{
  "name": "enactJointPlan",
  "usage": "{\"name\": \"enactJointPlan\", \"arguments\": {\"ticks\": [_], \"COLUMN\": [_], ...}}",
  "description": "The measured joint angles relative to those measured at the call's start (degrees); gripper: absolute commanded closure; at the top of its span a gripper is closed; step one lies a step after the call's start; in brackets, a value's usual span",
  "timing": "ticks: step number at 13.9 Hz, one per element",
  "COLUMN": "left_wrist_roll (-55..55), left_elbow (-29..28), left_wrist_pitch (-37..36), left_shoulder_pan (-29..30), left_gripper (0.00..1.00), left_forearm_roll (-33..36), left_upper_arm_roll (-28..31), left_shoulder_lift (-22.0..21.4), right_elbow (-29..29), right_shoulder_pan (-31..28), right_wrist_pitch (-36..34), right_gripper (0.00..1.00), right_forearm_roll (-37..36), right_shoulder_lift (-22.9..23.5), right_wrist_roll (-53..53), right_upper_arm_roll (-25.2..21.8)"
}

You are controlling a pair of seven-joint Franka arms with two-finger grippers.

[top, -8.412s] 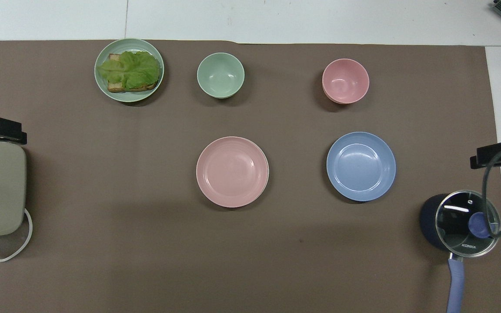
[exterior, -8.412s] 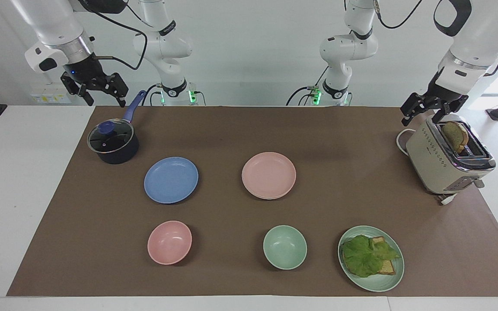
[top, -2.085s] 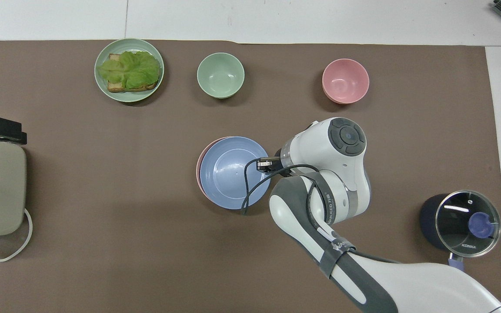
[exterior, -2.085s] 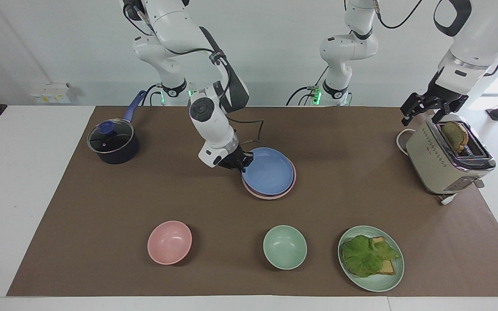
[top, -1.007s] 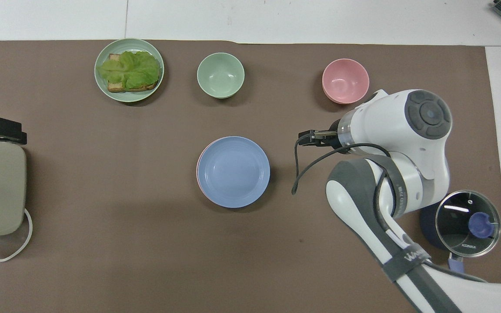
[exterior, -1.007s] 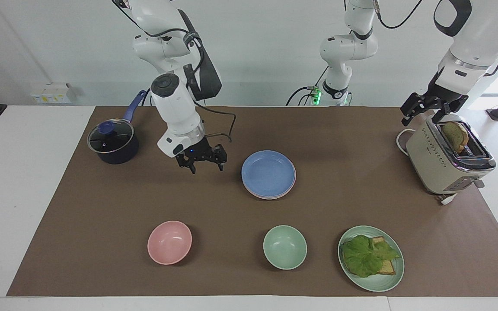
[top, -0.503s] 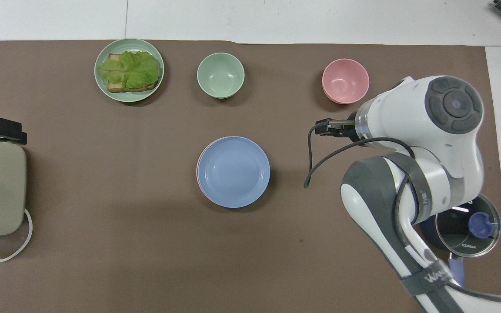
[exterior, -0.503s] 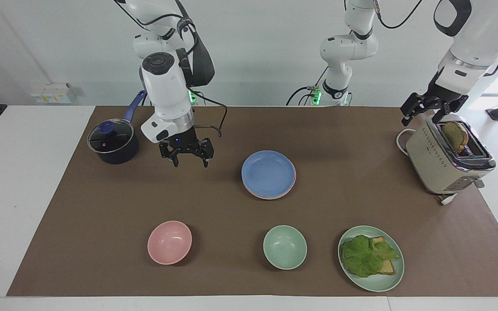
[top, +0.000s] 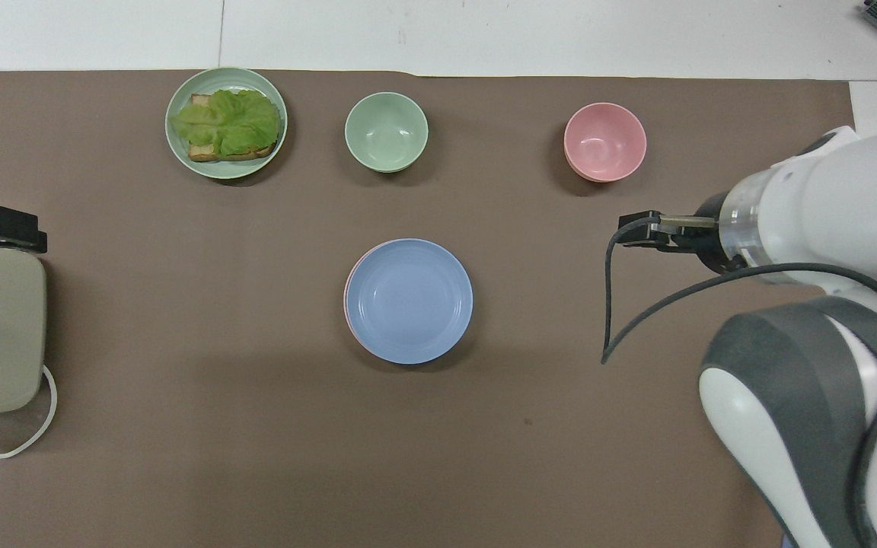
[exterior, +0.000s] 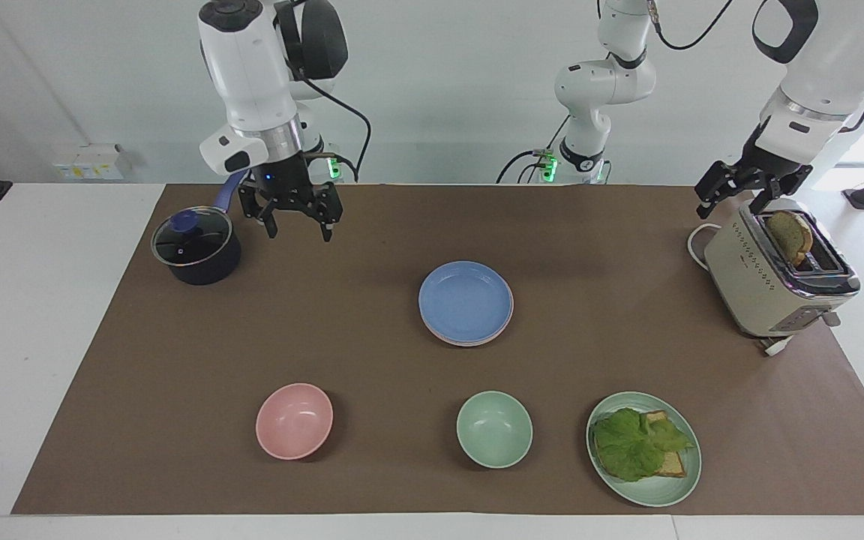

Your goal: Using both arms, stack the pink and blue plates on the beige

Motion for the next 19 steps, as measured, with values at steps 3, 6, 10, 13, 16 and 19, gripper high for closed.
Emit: {"name": "enactJointPlan", "arguments": {"ticks": [3, 6, 10, 13, 16, 19], "left_wrist_roll": [0.00, 0.00, 0.00, 0.00, 0.00, 0.00], "left_elbow": [0.00, 0.00, 0.00, 0.00, 0.00, 0.00], "left_wrist_pitch": [0.00, 0.00, 0.00, 0.00, 0.00, 0.00], "left_shoulder_pan": [0.00, 0.00, 0.00, 0.00, 0.00, 0.00], "left_gripper": [0.00, 0.00, 0.00, 0.00, 0.00, 0.00], "left_forearm_roll": [0.00, 0.00, 0.00, 0.00, 0.00, 0.00], "left_upper_arm_roll": [0.00, 0.00, 0.00, 0.00, 0.00, 0.00], "left_shoulder_lift": [0.00, 0.00, 0.00, 0.00, 0.00, 0.00], "right_elbow": [1.52, 2.26, 4.72, 5.95, 5.94, 5.94], "right_shoulder_pan": [-0.06, 0.01, -0.05, -0.06, 0.05, 0.45], "right_wrist_pitch": [-5.35, -9.52, -15.07, -16.81, -16.80, -17.08], "right_gripper": [0.00, 0.00, 0.00, 0.00, 0.00, 0.00], "right_forearm_roll": [0.00, 0.00, 0.01, 0.01, 0.01, 0.01], "right_shoulder_lift": [-1.42, -2.68, -3.91, -3.95, -3.93, -3.93], "right_wrist_roll": [-0.02, -2.46, -10.38, -15.13, -16.01, -16.01], "right_upper_arm_roll": [-1.36, -4.59, -11.29, -14.99, -15.55, -15.13]}}
